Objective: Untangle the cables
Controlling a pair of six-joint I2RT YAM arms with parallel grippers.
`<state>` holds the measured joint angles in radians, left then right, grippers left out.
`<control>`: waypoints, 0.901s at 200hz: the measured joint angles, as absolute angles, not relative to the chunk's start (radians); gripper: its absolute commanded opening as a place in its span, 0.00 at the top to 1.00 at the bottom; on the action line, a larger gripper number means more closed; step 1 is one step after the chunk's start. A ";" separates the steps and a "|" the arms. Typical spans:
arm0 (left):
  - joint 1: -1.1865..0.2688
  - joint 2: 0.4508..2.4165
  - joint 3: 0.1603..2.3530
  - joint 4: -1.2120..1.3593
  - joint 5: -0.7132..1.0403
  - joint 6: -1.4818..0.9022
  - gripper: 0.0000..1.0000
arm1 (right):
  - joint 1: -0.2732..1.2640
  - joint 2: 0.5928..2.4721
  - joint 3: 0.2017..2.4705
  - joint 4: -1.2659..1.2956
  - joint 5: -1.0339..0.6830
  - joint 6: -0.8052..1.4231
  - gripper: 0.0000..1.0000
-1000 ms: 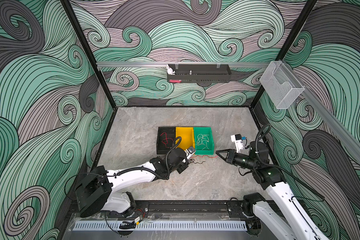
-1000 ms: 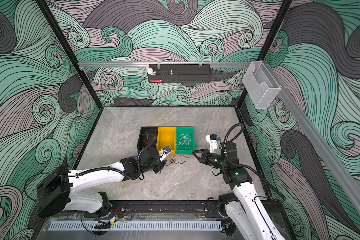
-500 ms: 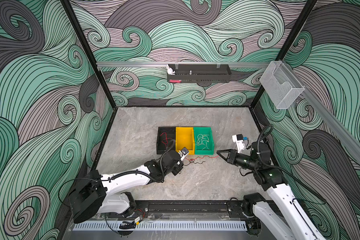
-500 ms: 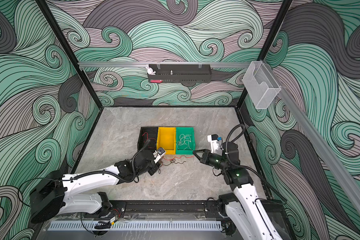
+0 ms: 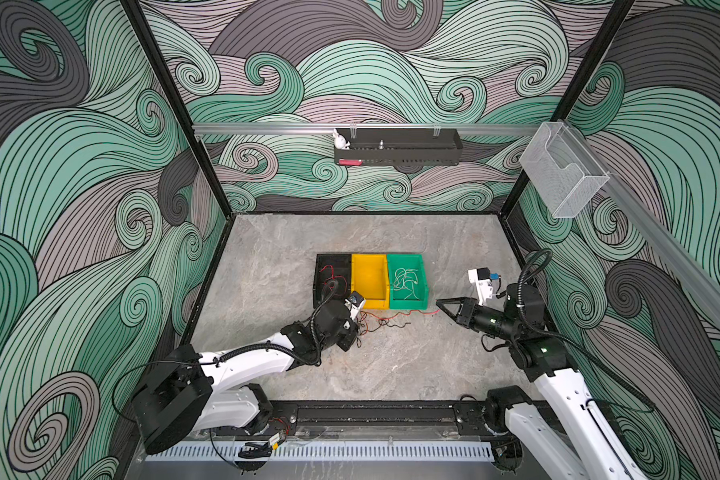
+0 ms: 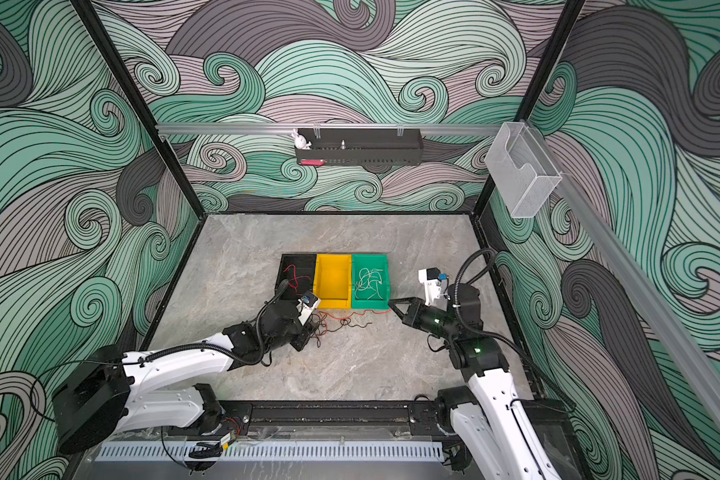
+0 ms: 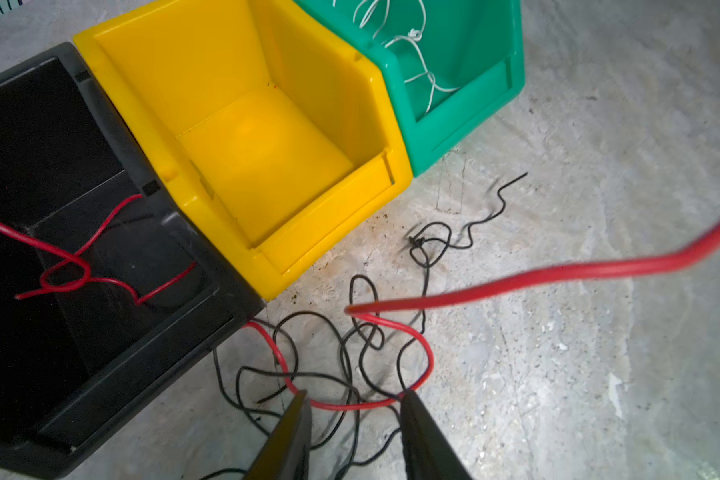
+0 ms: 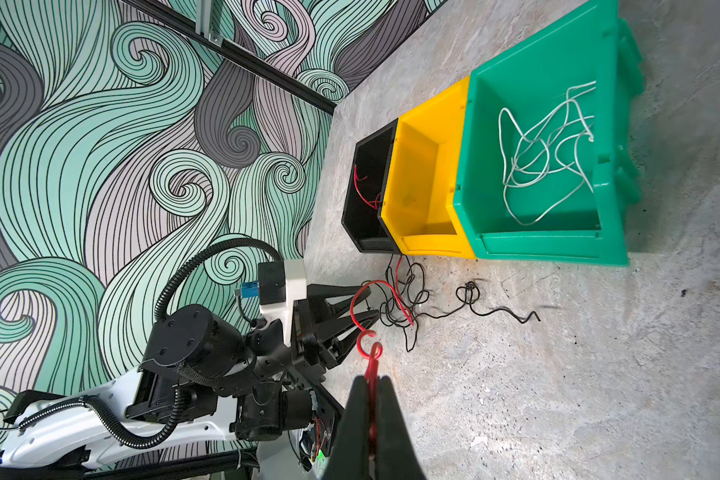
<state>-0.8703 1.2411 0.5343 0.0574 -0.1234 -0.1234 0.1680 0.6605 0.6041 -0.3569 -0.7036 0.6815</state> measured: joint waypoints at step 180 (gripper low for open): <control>-0.839 1.394 0.580 0.077 -0.084 -0.210 0.96 | 0.141 0.625 0.620 -0.458 -0.632 0.603 0.95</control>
<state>-0.8391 1.3937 0.5800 0.0769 -0.0845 -0.2104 0.1406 0.6250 0.6205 -0.4580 -0.6315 0.6029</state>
